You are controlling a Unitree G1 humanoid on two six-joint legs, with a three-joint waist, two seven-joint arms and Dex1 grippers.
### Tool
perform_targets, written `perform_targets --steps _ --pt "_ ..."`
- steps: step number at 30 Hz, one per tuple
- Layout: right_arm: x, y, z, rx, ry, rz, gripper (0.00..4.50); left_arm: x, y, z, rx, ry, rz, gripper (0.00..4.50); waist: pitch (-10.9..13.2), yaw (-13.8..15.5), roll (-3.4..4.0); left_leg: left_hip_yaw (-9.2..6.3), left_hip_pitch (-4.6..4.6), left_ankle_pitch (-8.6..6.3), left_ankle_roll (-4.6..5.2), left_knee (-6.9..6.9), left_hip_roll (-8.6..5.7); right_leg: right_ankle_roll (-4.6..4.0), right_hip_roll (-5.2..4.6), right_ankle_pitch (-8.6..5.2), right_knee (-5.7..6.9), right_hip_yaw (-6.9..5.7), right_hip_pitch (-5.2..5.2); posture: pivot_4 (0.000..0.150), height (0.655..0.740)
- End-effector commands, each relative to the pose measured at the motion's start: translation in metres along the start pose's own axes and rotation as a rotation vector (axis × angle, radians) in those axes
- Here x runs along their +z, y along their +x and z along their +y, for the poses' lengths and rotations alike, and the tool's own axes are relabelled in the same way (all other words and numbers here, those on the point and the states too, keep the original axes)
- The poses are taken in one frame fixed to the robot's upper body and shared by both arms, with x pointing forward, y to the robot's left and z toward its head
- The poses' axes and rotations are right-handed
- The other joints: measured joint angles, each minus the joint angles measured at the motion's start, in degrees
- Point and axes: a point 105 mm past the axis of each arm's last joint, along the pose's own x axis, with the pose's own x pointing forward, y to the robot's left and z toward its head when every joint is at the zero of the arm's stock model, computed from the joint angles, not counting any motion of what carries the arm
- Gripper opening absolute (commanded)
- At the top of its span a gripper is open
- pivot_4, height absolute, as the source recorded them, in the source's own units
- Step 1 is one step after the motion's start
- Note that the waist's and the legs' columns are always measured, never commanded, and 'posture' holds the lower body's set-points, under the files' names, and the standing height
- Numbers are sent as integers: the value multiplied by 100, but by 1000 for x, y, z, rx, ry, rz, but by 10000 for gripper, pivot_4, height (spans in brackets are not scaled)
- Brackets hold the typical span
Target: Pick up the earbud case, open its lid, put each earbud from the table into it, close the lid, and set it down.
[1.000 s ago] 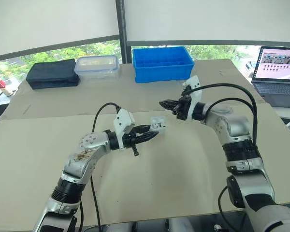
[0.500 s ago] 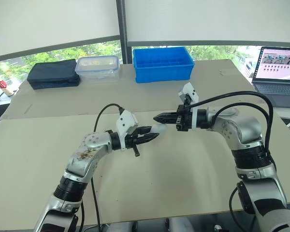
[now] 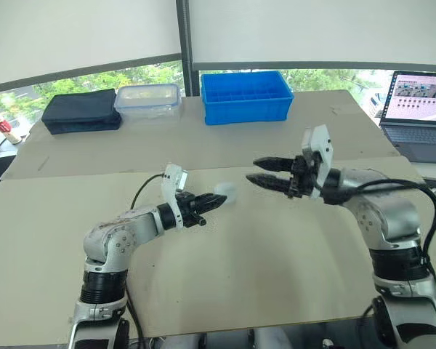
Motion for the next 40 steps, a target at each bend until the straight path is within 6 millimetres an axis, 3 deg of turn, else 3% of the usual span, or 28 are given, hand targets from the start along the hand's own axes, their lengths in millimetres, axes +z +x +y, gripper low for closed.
perform_targets --steps 1,2,6,13,14,15,20,25,29,31,35,40 --pt "-4 -2 6 35 -75 -2 39633 -10 -1 18 107 -134 39 5879 0 -13 -1 1 2 1 -2 0 0 0 1 0 1 0 0 1500 7400" --pt "-8 -3 6 29 -73 1 43642 -14 -2 23 138 -153 49 5879 0 -24 -1 2 4 3 -5 -2 0 -1 2 0 3 3 0 1500 7400" --pt "-22 -7 4 -6 -58 20 44368 -30 -5 37 217 -218 77 5879 0 -13 -1 6 9 5 -10 -8 2 -3 6 1 3 11 -2 1500 7400" --pt "-25 -11 -4 -60 -46 16 45000 -38 -19 45 288 -224 103 39024 -8 -13 -6 6 20 4 -10 -9 1 -3 3 1 1 13 8 1500 7400" --pt "-26 -11 -6 -61 -48 18 45000 -41 -25 47 300 -209 123 43151 -12 -25 -7 8 26 3 -10 -11 2 -3 4 1 1 15 11 1500 7400" --pt "-27 -11 -7 -62 -49 19 45000 -43 -29 47 307 -200 138 44383 -17 -38 -7 10 32 3 -10 -14 5 -4 7 0 2 17 15 1500 7400" --pt "-35 -16 -19 -53 -58 39 45000 -35 -76 60 413 -66 193 44383 -25 -177 -1 18 51 -8 -25 -23 27 -17 37 -7 6 29 18 1500 7400" --pt "-37 -20 -23 12 -8 67 45000 12 -122 67 481 550 161 44383 -26 -218 3 62 78 -32 -51 -35 84 -57 78 -20 10 39 15 1500 7400" --pt "-34 -27 -28 37 28 90 45000 44 -155 72 485 802 91 44383 -26 -68 3 77 72 -49 -28 -57 101 -74 78 -24 0 27 0 1500 7400" --pt "-32 -28 -30 33 34 92 45000 52 -164 76 514 897 90 44383 -26 -12 3 81 68 -49 -28 -56 103 -78 75 -21 -2 27 -4 1500 7400" --pt "-25 -29 -34 22 19 93 45000 83 -174 72 565 899 -76 44383 -24 30 0 80 66 -61 -6 -51 103 -77 72 -20 1 22 -3 1500 7400" --pt "-17 -31 -45 -12 26 80 45000 81 -171 72 541 926 -53 44383 -24 -5 0 81 65 -61 -6 -46 105 -77 75 -18 2 22 -3 1500 7400"
